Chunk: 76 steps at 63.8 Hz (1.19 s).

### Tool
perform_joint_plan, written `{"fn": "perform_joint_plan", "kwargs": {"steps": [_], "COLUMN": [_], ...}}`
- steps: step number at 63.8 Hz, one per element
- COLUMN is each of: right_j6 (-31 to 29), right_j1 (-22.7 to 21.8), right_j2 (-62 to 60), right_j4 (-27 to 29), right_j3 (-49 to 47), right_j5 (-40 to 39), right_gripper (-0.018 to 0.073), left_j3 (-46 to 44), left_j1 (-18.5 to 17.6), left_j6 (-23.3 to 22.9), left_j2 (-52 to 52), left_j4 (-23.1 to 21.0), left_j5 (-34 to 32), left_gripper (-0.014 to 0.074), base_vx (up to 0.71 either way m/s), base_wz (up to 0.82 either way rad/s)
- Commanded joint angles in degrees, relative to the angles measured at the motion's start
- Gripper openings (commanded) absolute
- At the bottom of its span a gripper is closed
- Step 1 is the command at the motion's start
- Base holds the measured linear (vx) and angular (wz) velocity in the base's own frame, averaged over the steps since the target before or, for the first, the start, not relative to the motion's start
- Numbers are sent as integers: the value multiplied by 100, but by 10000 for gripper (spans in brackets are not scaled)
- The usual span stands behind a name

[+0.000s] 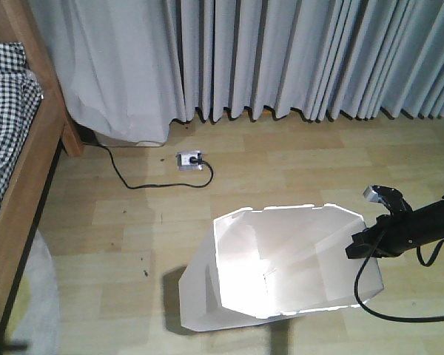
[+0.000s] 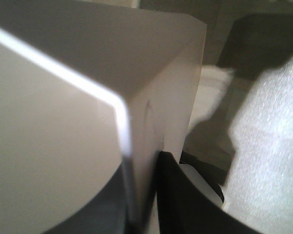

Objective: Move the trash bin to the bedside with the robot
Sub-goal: 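Carry the held bin with the right gripper toward the bed headboard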

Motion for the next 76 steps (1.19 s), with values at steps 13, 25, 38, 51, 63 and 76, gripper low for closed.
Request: {"fn": "perform_joint_plan", "kwargs": {"steps": [13,25,38,51,63,76], "right_j6": [1,1,1,1,1,1], "right_j1": [-20,-20,-20,-20,-20,-20], "right_j2": [-414,-414,-414,-414,-414,-414], "right_j4": [436,436,436,436,436,436], "right_j3": [-65,-65,-65,-65,-65,-65], "right_j5": [1358,1370,1365,1365,1365,1365], "right_gripper": [-4,-4,-4,-4,-4,-4], "left_j3": [67,67,67,67,67,67], "left_j1": [-36,-36,-36,-36,-36,-36], "left_j6": [-79,-79,-79,-79,-79,-79], "left_j2": [-43,-43,-43,-43,-43,-43], "left_j4": [-54,-54,-54,-54,-54,-54], "left_j5": [-422,-422,-422,-422,-422,-422], "left_gripper": [-6,-6,-6,-6,-6,-6], "base_vx": [27,26,25,23,21,20], "base_wz": [4,11,12,11,13,9]}}
